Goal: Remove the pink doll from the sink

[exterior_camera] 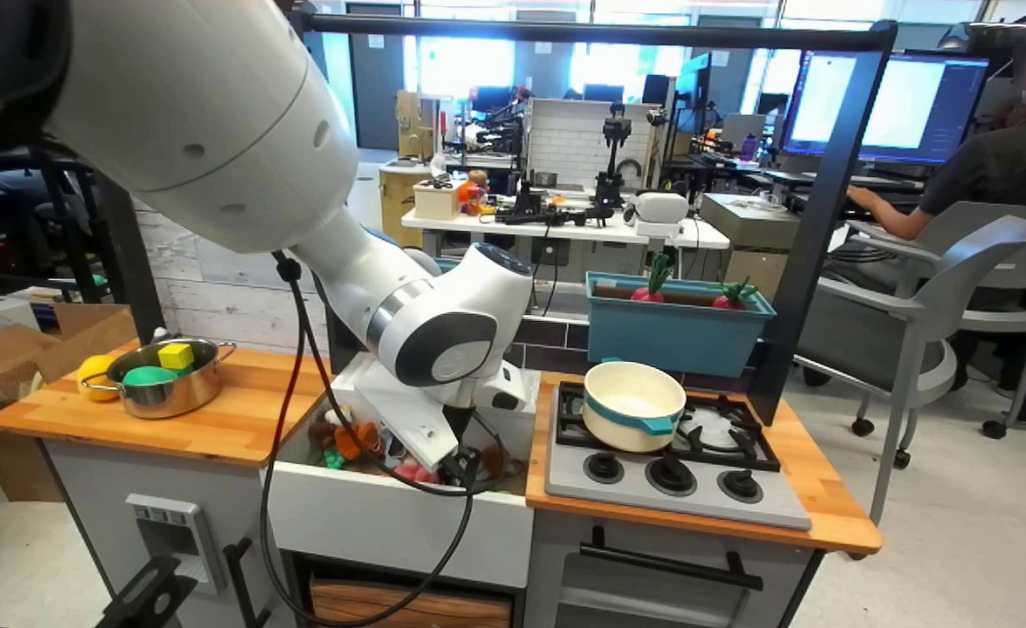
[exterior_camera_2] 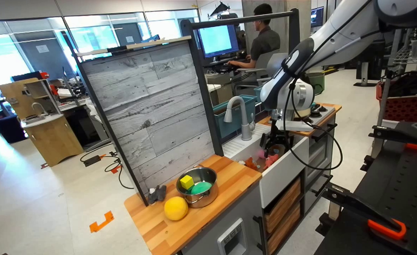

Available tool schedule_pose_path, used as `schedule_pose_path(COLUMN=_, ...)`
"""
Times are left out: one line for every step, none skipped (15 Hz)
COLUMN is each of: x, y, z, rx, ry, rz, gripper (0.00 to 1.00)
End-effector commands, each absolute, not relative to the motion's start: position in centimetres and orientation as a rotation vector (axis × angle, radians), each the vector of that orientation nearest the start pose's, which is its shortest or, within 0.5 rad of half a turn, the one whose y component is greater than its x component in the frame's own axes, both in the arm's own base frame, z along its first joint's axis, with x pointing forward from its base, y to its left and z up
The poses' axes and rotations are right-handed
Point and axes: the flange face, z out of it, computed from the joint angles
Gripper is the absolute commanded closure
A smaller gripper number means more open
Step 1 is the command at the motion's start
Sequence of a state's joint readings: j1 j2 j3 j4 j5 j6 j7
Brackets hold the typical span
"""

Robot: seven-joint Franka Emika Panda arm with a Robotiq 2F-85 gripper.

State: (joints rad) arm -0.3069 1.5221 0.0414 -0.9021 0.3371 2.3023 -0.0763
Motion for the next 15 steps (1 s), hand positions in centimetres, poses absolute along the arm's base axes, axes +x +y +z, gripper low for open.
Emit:
schedule_pose_path(x=68.4, y=-18.0, z=-8.8, rx=-2.778, ry=0.665, rz=0.118, gripper=0.0)
schedule_pose_path(x=68.5, y=-17.8, z=-8.8, rx=-2.787, ry=0.67, rz=0.101, gripper=0.0)
schedule_pose_path(x=68.7, y=-17.7, z=-8.7, rx=-2.795, ry=0.673, rz=0.075, gripper=0.0)
schedule_pose_path(x=69.0, y=-17.5, z=-8.5, rx=-2.81, ry=0.674, rz=0.034, gripper=0.0)
schedule_pose_path(x=69.3, y=-17.4, z=-8.4, rx=-2.826, ry=0.676, rz=-0.013, gripper=0.0)
schedule_pose_path(x=69.6, y=-17.4, z=-8.2, rx=-2.841, ry=0.686, rz=-0.053, gripper=0.0)
schedule_pose_path(x=69.8, y=-17.3, z=-8.1, rx=-2.853, ry=0.701, rz=-0.087, gripper=0.0)
schedule_pose_path(x=69.9, y=-17.3, z=-8.0, rx=-2.867, ry=0.716, rz=-0.12, gripper=0.0)
schedule_pose_path(x=70.1, y=-17.3, z=-7.9, rx=-2.875, ry=0.731, rz=-0.138, gripper=0.0)
schedule_pose_path(x=70.1, y=-17.2, z=-7.9, rx=-2.878, ry=0.751, rz=-0.133, gripper=0.0)
schedule_pose_path(x=70.0, y=-17.2, z=-8.0, rx=-2.877, ry=0.77, rz=-0.119, gripper=0.0)
schedule_pose_path(x=69.8, y=-17.1, z=-8.1, rx=-2.876, ry=0.791, rz=-0.087, gripper=0.0)
schedule_pose_path(x=69.6, y=-17.0, z=-8.3, rx=-2.882, ry=0.806, rz=-0.039, gripper=0.0)
schedule_pose_path(x=69.4, y=-17.0, z=-8.4, rx=-2.888, ry=0.816, rz=-0.008, gripper=0.0)
schedule_pose_path(x=69.3, y=-17.0, z=-8.5, rx=-2.903, ry=0.828, rz=0.02, gripper=0.0)
